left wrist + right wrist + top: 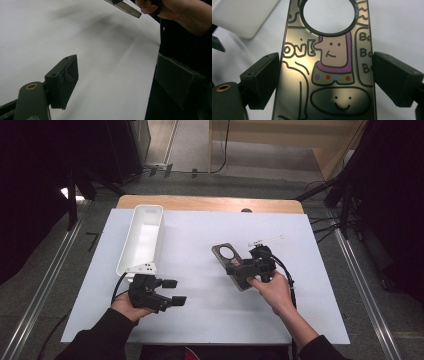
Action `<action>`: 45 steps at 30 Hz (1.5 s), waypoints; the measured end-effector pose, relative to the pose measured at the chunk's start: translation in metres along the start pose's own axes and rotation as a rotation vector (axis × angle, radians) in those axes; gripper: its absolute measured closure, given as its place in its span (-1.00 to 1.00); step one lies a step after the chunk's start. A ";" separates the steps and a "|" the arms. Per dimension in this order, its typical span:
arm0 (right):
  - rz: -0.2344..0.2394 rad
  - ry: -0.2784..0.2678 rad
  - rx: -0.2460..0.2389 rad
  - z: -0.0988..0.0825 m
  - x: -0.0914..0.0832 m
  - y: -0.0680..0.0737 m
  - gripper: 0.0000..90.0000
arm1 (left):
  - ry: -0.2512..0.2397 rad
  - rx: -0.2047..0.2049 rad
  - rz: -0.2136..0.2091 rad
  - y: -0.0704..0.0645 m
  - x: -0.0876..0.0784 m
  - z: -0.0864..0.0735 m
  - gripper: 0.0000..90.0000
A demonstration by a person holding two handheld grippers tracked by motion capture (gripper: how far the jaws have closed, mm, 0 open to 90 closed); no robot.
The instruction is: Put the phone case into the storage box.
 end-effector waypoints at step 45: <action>0.086 -0.068 0.079 0.015 0.017 0.003 -0.78 | -0.034 -0.251 0.087 0.038 0.058 0.090 -0.53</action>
Point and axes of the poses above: each handheld gripper's, and its own axes: x roughly forward along the jaws, z roughly out of its top, y roughly to its left, the point moved 10 cm from there along x, roughly forward along the jaws, and after that the axes turned 8 degrees about z, right-handed, at the moved point
